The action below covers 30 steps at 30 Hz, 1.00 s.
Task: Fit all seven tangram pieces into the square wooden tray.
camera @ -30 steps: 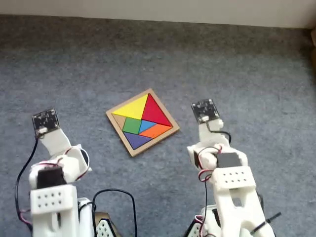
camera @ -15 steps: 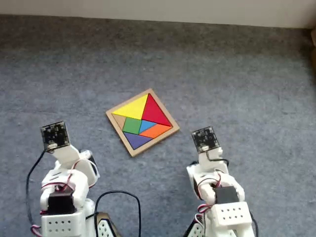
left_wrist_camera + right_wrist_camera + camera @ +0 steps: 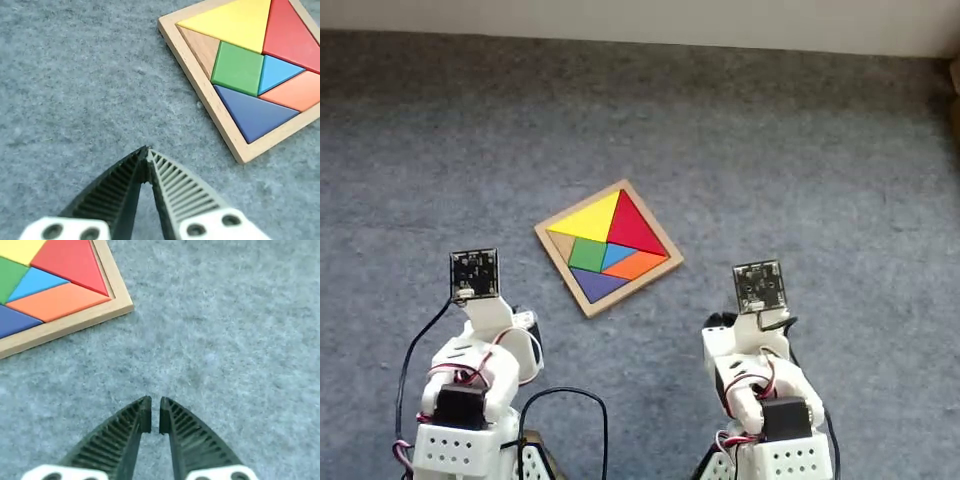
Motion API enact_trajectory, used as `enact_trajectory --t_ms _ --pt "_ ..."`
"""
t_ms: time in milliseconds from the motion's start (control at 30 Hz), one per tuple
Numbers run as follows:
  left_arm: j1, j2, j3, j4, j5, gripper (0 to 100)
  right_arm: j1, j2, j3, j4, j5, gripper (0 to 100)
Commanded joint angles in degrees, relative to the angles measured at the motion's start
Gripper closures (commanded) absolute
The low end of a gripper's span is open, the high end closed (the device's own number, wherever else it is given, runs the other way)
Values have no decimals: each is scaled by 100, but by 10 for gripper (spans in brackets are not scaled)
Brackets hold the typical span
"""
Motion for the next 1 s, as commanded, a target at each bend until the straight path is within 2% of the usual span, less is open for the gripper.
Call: enact_trajectory --t_ms 0,100,400,967 --pt "84 -163 119 44 -79 994 84 136 822 31 -44 957" --pt "75 -163 119 114 -79 994 84 136 822 31 -44 957" --pt "75 -163 119 1081 -62 993 84 136 822 31 -44 957" --pt "92 -163 119 1116 -62 994 84 136 822 31 -44 957"
